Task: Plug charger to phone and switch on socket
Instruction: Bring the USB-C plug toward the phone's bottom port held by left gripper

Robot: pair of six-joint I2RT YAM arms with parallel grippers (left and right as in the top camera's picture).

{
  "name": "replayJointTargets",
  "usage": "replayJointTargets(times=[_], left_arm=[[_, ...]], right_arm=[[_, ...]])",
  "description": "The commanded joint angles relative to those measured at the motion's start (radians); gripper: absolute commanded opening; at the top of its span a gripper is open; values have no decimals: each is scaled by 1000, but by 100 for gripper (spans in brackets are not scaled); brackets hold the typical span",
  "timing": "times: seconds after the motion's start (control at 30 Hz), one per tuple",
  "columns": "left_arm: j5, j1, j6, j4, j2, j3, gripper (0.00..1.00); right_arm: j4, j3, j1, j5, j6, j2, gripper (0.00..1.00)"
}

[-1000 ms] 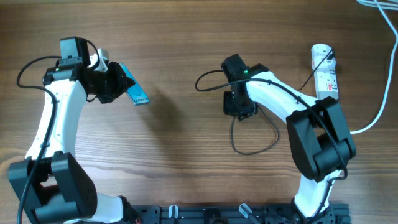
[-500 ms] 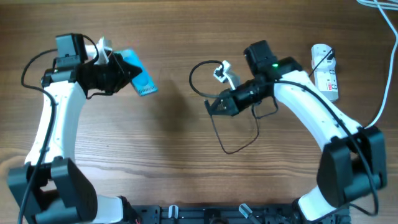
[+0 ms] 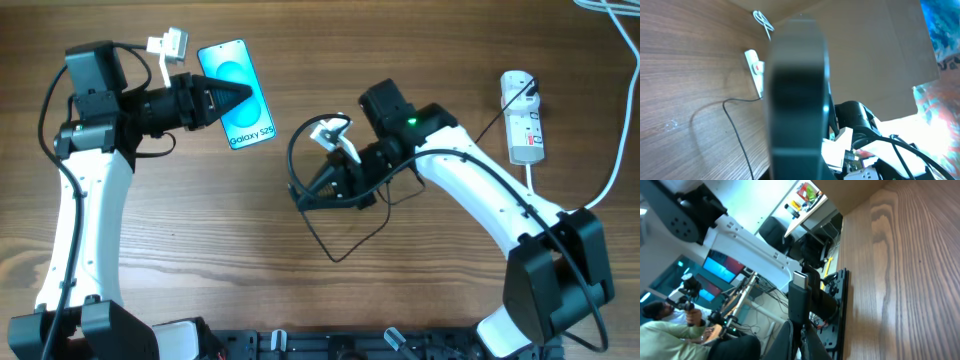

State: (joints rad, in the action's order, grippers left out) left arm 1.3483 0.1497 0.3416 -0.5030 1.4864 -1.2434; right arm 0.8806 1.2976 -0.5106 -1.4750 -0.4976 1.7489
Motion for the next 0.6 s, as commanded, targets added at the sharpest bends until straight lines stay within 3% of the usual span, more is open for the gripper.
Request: replayJointTargets(times=[0.0,0.1,0.27,0.57], left_arm=[[57,-10,-24,10,-21,-4,4],[56,-10,-23,10,-20,-4,4],[42,-10,-23,10,-20,-4,4],[-17,-10,11,-60,-21,-4,4]], right_arm=[[-109,4,-16,91,309,-36,5],[-219,4,-30,313,543,-111,4],[-365,4,-36,365,696,-248,4],[-311,4,-144,467,743,-260,4]])
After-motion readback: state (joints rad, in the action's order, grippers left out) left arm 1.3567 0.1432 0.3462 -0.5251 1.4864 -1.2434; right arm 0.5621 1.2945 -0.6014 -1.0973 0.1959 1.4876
